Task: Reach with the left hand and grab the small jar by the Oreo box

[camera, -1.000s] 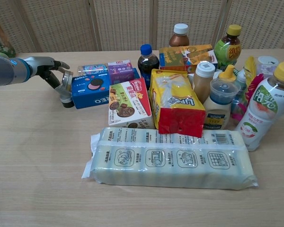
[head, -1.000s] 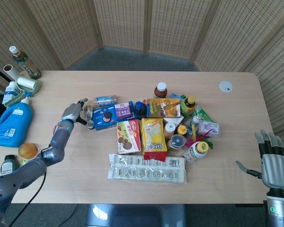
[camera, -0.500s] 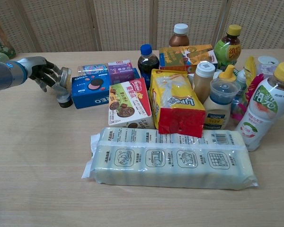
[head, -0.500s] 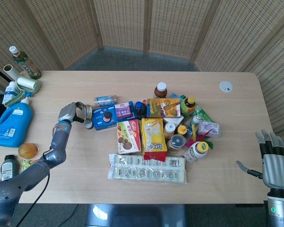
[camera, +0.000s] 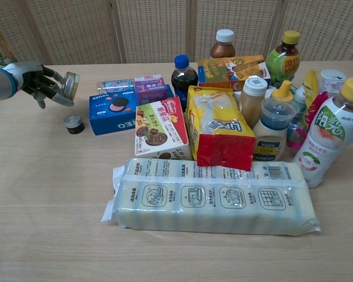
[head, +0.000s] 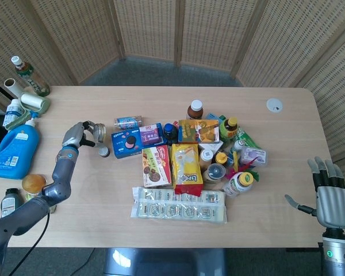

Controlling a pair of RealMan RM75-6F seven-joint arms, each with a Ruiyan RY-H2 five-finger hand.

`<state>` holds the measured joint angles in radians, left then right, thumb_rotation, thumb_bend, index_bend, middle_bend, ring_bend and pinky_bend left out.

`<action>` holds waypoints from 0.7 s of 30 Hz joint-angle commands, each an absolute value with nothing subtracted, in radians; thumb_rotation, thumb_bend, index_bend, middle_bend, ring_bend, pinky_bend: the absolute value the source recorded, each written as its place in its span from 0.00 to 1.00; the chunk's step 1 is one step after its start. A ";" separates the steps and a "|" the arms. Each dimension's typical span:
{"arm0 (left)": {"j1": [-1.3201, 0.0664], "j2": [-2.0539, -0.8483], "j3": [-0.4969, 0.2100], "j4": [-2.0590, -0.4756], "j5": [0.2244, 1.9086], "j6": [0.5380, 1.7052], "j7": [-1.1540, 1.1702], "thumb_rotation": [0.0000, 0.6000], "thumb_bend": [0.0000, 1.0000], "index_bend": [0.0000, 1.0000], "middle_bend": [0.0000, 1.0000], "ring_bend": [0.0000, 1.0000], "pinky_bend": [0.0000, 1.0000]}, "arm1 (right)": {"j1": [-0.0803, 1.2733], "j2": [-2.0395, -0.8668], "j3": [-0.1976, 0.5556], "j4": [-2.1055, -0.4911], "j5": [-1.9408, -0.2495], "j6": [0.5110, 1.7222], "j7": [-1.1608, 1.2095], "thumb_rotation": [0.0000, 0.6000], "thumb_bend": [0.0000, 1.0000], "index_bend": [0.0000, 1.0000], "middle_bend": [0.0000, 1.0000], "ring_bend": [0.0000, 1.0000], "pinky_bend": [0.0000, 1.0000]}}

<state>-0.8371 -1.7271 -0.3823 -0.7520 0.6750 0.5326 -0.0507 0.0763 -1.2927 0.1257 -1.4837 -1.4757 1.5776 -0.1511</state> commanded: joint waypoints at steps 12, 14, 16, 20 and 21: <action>-0.717 -1.440 -0.429 -1.234 0.851 0.741 -0.131 1.00 0.16 0.46 0.50 0.87 0.56 | 0.081 -1.308 0.124 -1.463 -1.484 1.573 -0.122 0.57 0.15 0.00 0.00 0.00 0.00; -0.701 -1.396 -0.439 -1.311 0.864 0.771 -0.136 1.00 0.16 0.46 0.50 0.87 0.56 | 0.082 -1.313 0.122 -1.456 -1.488 1.574 -0.114 0.57 0.15 0.00 0.00 0.00 0.00; -0.687 -1.360 -0.451 -1.375 0.873 0.798 -0.145 1.00 0.15 0.46 0.50 0.87 0.56 | 0.082 -1.318 0.121 -1.449 -1.492 1.575 -0.104 0.57 0.15 0.00 0.00 0.00 0.00; -0.662 -1.282 -0.482 -1.508 0.879 0.824 -0.181 1.00 0.15 0.46 0.50 0.87 0.56 | 0.079 -1.329 0.116 -1.430 -1.503 1.584 -0.080 0.57 0.15 0.00 0.00 0.00 0.00; -0.658 -1.261 -0.490 -1.544 0.881 0.833 -0.184 1.00 0.15 0.46 0.50 0.87 0.56 | 0.077 -1.332 0.114 -1.424 -1.506 1.588 -0.069 0.57 0.15 0.00 0.00 0.00 0.00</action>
<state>-0.6842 -1.3272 -0.4605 -1.4572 0.8656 0.7970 -0.1581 0.0793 -1.3279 0.1168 -1.4307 -1.5019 1.5832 -0.0780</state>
